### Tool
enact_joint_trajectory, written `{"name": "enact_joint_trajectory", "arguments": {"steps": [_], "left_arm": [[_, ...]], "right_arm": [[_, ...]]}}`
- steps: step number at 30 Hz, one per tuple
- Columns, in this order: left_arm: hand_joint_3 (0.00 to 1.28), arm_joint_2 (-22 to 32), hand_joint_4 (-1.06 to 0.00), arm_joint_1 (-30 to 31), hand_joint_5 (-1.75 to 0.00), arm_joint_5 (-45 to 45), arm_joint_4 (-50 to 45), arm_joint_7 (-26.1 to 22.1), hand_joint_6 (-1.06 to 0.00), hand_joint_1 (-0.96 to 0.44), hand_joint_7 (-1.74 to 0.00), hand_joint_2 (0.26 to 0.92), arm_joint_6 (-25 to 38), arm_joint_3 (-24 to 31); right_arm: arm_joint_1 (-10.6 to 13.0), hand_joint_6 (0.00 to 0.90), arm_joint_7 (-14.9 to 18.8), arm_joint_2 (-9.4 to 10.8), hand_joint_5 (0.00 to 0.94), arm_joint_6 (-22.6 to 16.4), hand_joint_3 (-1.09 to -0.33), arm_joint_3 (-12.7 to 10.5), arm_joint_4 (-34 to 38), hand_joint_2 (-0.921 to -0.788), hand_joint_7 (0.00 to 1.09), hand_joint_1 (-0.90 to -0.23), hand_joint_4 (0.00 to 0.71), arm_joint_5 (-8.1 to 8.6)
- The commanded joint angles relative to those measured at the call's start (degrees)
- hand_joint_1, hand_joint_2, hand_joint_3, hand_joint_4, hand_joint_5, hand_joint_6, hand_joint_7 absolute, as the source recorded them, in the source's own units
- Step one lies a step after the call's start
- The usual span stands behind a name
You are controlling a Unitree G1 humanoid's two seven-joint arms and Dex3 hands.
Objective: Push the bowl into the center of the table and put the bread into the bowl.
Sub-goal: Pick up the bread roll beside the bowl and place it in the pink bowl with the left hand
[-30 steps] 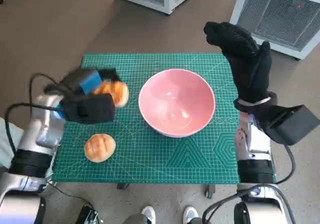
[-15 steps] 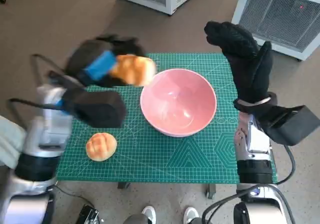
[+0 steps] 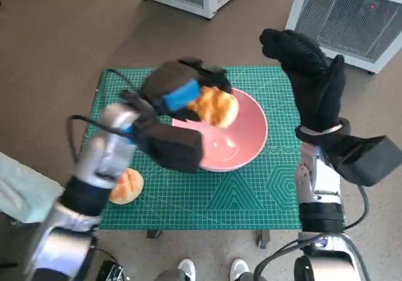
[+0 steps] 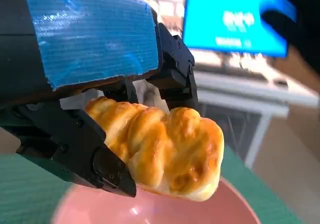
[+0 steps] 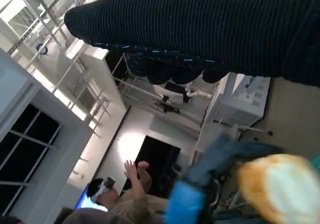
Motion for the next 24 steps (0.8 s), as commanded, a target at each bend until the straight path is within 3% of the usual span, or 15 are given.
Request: {"name": "enact_joint_trajectory", "arguments": {"steps": [1, 8, 9, 10, 12, 15, 18, 24], "left_arm": [[0.06, -1.34, -0.72, -2.08, -1.18, 1.27, 4.64, 0.79, -0.61, 0.0, -1.13, 0.92, -1.49, -1.67], [0.09, -2.53, -0.7, -2.38, -1.21, 0.83, 9.2, -0.56, -0.57, 0.0, -1.16, 0.921, -2.57, -2.61], [0.11, -2.71, -0.67, -2.04, -1.24, -0.03, 9.6, -1.78, -0.52, 0.07, -1.05, 0.921, -2.09, -2.39], [0.12, -2.81, -0.55, -1.81, -1.09, -0.62, 9.86, -2.64, -0.44, 0.11, -0.79, 0.905, -1.76, -2.22], [0.09, -2.95, -0.31, -1.35, -0.48, -1.19, 9.77, -4.61, -0.27, 0.06, -0.37, 0.858, -0.31, -2.19], [0.05, -2.64, -0.1, -0.81, -0.16, -1.35, 7.2, -8.39, -0.12, -0.03, -0.13, 0.802, 3.15, -2.43], [0.03, -2.2, -0.03, -0.43, -0.05, -1.44, 5.19, -10.16, -0.07, -0.16, -0.05, 0.774, 4.41, -2.3], [0.02, -0.45, 0.0, 1.97, 0.0, -2.16, -0.76, -11.14, -0.06, -0.32, -0.02, 0.767, 5.56, -0.49]], "right_arm": [[1.99, 0.089, 0.51, -0.16, 0.004, 1.0, -0.699, -0.35, -0.43, -0.921, 0.5, -0.678, 0.251, 0.76], [2.78, 0.112, 0.34, -0.51, 0.005, 1.49, -0.69, -0.55, -1.48, -0.921, 0.5, -0.685, 0.254, 1.13], [2.91, 0.113, 0.29, -0.58, 0.005, 1.56, -0.689, -0.62, -1.62, -0.921, 0.5, -0.685, 0.254, 1.15], [3.0, 0.12, 0.25, -0.61, 0.004, 1.62, -0.687, -0.67, -1.73, -0.921, 0.49, -0.685, 0.255, 1.15], [3.16, 0.135, 0.15, -0.64, 0.004, 1.77, -0.683, -0.72, -1.95, -0.921, 0.47, -0.686, 0.258, 1.12], [3.36, 0.144, -0.09, -0.69, 0.004, 2.06, -0.68, -0.8, -2.36, -0.921, 0.45, -0.69, 0.26, 1.0], [3.48, 0.148, -0.31, -0.67, 0.004, 2.33, -0.678, -0.83, -2.72, -0.921, 0.45, -0.692, 0.261, 0.84], [3.79, 0.152, -0.83, -0.52, 0.002, 2.65, -0.679, -0.69, -3.51, -0.921, 0.44, -0.694, 0.259, 0.28]]}}
